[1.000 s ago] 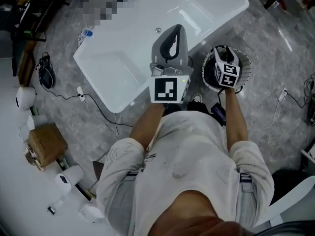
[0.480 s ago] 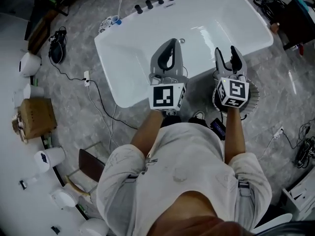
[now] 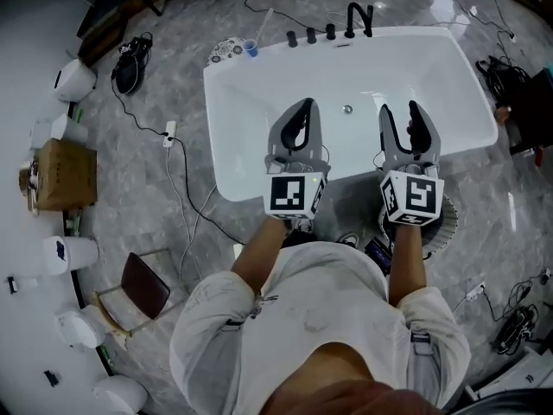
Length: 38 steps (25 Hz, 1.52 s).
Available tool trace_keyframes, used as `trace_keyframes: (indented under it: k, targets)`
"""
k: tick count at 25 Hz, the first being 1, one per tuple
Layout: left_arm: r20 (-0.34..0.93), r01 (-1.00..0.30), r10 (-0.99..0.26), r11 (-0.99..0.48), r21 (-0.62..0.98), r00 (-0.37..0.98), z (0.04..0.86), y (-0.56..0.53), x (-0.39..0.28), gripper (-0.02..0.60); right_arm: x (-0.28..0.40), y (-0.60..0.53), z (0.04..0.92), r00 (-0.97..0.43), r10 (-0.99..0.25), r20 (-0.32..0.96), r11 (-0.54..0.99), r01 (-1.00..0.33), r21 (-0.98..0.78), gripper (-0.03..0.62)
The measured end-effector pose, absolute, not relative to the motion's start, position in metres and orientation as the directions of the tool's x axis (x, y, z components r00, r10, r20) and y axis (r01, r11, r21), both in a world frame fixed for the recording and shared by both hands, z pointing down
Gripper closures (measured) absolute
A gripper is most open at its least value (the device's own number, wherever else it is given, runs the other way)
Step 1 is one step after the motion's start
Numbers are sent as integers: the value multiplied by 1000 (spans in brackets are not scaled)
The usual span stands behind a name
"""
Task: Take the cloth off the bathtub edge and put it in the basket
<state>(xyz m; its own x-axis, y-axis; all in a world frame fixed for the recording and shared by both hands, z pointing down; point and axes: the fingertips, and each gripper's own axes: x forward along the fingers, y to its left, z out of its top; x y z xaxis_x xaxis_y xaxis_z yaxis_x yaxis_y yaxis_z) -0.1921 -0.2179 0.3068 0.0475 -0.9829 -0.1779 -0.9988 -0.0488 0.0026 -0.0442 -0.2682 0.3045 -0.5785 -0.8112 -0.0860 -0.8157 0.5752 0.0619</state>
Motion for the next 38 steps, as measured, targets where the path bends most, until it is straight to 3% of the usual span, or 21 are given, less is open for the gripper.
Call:
trace_keyframes:
  k: [8, 16, 38]
  targets:
    - [-200, -999, -978, 48, 22, -52, 290, -196, -249, 580, -101, -261, 287, -611, -783, -118, 602, -791, 107, 437]
    - [-217, -994, -971, 95, 49, -103, 285, -186, -278, 580, -127, -254, 280, -616, -775, -140, 602, -787, 132, 568]
    - [-247, -995, -964, 104, -2, -100, 267, -176, -290, 580, -163, -235, 267, -675, -721, -157, 656, -738, 159, 591]
